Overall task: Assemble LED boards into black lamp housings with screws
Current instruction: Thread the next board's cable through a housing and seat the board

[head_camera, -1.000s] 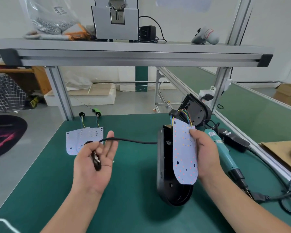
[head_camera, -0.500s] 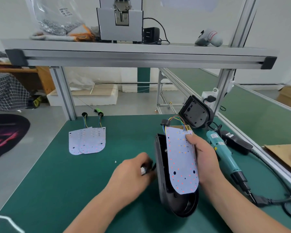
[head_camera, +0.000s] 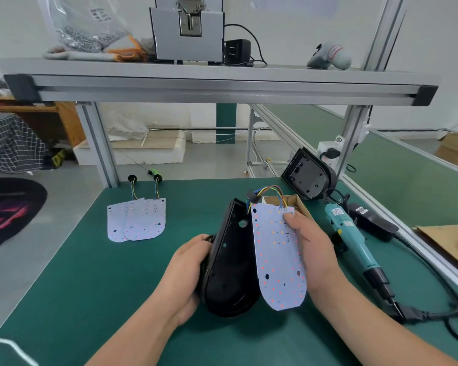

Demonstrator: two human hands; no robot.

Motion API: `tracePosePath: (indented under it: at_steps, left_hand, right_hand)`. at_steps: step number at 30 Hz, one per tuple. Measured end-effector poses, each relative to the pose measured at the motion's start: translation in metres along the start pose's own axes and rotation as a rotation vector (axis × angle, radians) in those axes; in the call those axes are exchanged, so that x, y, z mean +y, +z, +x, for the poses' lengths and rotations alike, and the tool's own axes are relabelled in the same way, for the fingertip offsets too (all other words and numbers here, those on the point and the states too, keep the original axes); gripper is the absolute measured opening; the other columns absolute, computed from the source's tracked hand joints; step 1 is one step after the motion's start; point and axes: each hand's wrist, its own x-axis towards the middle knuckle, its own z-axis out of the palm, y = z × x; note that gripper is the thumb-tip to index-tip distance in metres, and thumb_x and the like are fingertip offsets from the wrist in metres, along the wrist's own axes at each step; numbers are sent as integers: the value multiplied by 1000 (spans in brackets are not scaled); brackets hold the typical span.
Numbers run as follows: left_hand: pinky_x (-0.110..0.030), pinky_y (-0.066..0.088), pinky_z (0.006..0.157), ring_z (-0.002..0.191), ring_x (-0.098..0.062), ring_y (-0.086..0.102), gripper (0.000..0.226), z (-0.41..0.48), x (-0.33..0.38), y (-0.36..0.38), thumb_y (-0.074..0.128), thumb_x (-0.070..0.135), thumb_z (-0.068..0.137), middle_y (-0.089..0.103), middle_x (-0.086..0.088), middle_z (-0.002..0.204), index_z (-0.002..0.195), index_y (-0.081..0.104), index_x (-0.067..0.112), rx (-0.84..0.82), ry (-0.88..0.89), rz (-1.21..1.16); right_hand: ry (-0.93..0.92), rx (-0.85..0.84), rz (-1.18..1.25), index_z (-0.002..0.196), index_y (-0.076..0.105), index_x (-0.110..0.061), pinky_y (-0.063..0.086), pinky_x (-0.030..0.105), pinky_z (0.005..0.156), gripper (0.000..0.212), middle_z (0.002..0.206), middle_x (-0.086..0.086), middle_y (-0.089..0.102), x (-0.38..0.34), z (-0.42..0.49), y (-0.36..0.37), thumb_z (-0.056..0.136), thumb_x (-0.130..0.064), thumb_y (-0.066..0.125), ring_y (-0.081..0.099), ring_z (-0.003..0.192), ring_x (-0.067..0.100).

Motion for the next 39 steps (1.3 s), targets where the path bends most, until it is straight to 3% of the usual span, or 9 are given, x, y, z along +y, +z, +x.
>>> tracePosePath:
  at_steps: [5,9,12,14,18,24,27,32,39]
  left_hand:
    - [-39,57,86,95,-25,76,48,1,1,-1,70,58,89,80,-5,108,110,83,17,-91,-89,-140]
    - [-37,51,73,90,-23,70,58,2,6,-2,74,61,76,76,-7,112,115,80,18,-39,1,-193]
    - [-33,60,74,98,-20,76,61,1,6,-1,69,67,78,79,-4,120,115,82,21,-75,-18,-183]
    - [-32,64,72,99,-21,78,65,2,6,-2,68,71,78,79,-9,119,116,82,21,-97,-29,-170]
    - [-52,57,105,119,-34,72,68,7,3,-2,62,74,88,75,-15,128,121,79,17,-81,-69,-126]
    - [-31,61,74,97,-20,77,61,6,0,1,61,72,88,79,-7,119,116,81,22,-142,-37,-85]
    - [-29,52,63,80,-15,66,44,8,0,-1,65,64,93,71,-1,103,98,79,23,-94,-14,-92]
    - [-40,38,70,78,-20,45,35,14,-2,-8,78,41,71,42,-3,80,97,64,22,-21,31,-248]
    - [-34,50,68,70,-14,57,9,20,-1,-15,66,29,96,47,1,79,94,72,23,17,41,-362]
  right_hand:
    - [-8,-37,-54,110,80,-18,60,39,73,28,105,13,76,-1,3,-2,97,-19,56,73,84,29]
    - [-70,-12,-259,134,65,-5,58,42,85,40,137,6,70,1,9,-7,95,3,59,71,107,24]
    - [-156,14,-353,148,55,-23,53,40,96,76,141,2,66,4,11,-6,84,17,64,57,137,11]
    - [-191,-27,-387,148,56,-32,53,38,93,81,136,-1,69,5,10,-6,77,6,68,57,135,10]
    - [-234,-6,-658,127,70,-38,49,40,97,44,120,-11,69,6,10,-1,83,-35,76,61,108,12]
    - [-490,73,-918,137,57,-45,42,12,96,48,125,-21,62,0,15,12,89,-51,66,58,122,7]
    - [-607,13,-1055,146,57,-39,41,16,98,49,113,-19,60,-4,18,17,99,-53,59,57,119,14]
    - [-608,-50,-1076,122,72,-40,43,15,89,26,107,-16,59,-2,22,27,104,-52,57,62,111,14]
    - [-504,-147,-1110,124,64,-44,46,8,85,32,117,-28,68,4,28,36,95,-36,74,63,115,1]
